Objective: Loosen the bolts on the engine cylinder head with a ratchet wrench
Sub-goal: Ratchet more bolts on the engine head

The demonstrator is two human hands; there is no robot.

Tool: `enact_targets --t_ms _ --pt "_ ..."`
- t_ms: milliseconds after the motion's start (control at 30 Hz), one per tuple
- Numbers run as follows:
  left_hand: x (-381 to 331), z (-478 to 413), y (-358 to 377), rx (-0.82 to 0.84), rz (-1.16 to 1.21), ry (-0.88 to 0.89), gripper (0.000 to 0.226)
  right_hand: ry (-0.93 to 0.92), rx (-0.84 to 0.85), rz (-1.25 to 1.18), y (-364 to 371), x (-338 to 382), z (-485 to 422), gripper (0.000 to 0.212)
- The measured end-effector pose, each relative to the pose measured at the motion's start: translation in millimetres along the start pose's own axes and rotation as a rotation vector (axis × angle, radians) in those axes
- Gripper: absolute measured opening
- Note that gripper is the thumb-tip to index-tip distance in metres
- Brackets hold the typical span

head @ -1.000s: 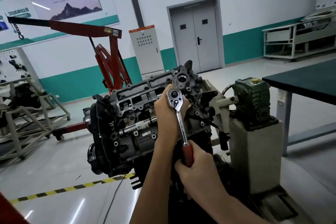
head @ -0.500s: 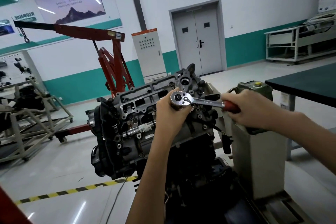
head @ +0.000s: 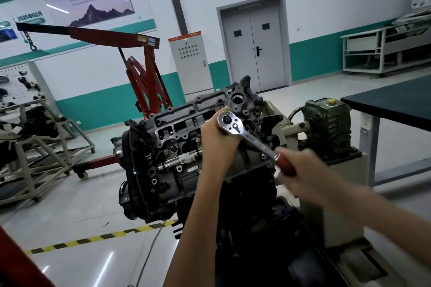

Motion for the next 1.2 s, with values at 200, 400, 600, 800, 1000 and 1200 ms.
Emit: enact_targets --t_ms 200,400,600,800,1000,1200 --pt "-2 -5 -9 0.115 -0.038 0.018 0.037 -0.197 -0.104 0.547 -76 -1 -55 0.012" --pt "-3 4 -2 0.04 -0.062 0.131 0.032 0.102 0.03 -0.087 2 4 5 0.015" --pt "-4 4 3 -0.059 0.072 0.073 0.045 0.199 -0.103 -0.562 75 51 32 0.032" --pt "1 -3 -3 0.046 -0.035 0.03 0.031 0.008 -0.005 -0.034 5 3 4 0.023" --pt "-1 -8 -11 0.165 -0.028 0.057 0.041 -0.176 -0.106 0.474 -65 -4 -52 0.013" --pt "-1 6 -1 0.0 -0.059 0.167 0.029 0.093 -0.092 -0.02 9 5 7 0.029"
Point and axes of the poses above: each hand's wrist, its own z-axis away from the middle knuckle, its own y-axis out of the palm, x = y × z, the point moved 3 cm from there along -z, towards the middle knuckle, and after that the axes turned 8 degrees about y, right-handed, at the moved point
